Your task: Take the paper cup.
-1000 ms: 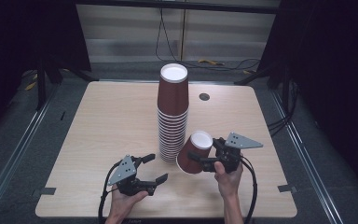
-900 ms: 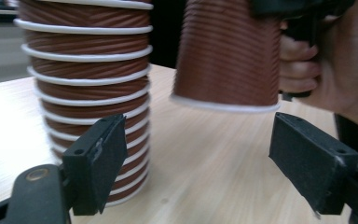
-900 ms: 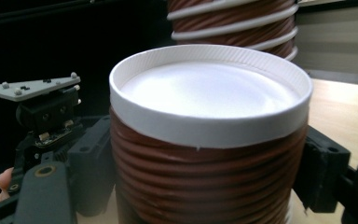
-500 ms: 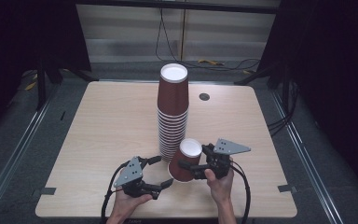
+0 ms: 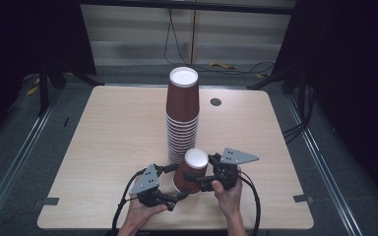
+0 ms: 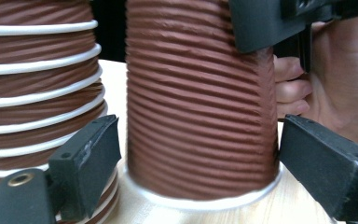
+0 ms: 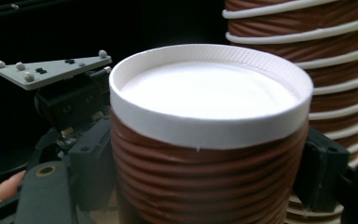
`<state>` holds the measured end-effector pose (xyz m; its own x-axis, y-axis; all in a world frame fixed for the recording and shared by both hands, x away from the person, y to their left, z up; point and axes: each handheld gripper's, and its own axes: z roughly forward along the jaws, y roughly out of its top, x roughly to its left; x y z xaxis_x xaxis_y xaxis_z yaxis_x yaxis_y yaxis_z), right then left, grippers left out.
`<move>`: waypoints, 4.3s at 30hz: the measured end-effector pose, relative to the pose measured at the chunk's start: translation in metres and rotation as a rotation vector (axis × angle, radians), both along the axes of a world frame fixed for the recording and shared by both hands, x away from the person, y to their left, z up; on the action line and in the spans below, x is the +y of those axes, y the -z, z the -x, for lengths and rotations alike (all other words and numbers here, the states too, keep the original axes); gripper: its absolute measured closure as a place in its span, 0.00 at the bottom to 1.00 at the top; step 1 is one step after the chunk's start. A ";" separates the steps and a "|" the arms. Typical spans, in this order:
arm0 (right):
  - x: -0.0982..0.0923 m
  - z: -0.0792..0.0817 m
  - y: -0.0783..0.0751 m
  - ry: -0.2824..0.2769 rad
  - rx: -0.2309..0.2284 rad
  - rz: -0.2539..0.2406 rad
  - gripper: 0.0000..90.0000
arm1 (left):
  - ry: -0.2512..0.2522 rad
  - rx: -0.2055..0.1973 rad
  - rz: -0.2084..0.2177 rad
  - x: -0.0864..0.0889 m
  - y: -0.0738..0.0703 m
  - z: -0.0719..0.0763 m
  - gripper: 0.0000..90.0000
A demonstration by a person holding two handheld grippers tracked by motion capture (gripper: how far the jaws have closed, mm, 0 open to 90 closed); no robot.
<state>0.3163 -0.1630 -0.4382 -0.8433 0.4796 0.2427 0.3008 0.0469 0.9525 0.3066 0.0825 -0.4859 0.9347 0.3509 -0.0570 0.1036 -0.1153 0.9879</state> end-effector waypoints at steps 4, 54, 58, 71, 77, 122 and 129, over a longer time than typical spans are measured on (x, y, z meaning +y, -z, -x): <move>0.005 0.000 0.000 -0.018 -0.001 -0.010 0.24 | -0.004 0.005 -0.004 -0.003 0.000 -0.001 0.09; -0.009 0.005 -0.006 -0.018 -0.005 -0.029 0.15 | -0.018 0.079 -0.106 0.016 -0.012 -0.013 0.15; -0.010 0.004 -0.005 -0.008 -0.005 -0.040 0.15 | -0.023 0.093 -0.130 0.018 -0.013 -0.016 0.15; -0.012 0.003 -0.004 -0.016 0.020 0.033 0.15 | -0.018 0.060 -0.239 0.022 -0.021 -0.016 0.16; -0.014 0.004 -0.003 -0.033 0.020 0.087 0.14 | 0.022 0.066 -0.288 0.026 -0.028 -0.021 0.16; 0.007 -0.006 -0.007 -0.173 0.093 0.544 0.21 | 0.225 0.036 -0.782 -0.002 -0.050 -0.033 0.16; 0.011 -0.009 -0.007 -0.214 0.127 0.588 0.20 | 0.234 0.031 -0.837 -0.007 -0.048 -0.032 0.16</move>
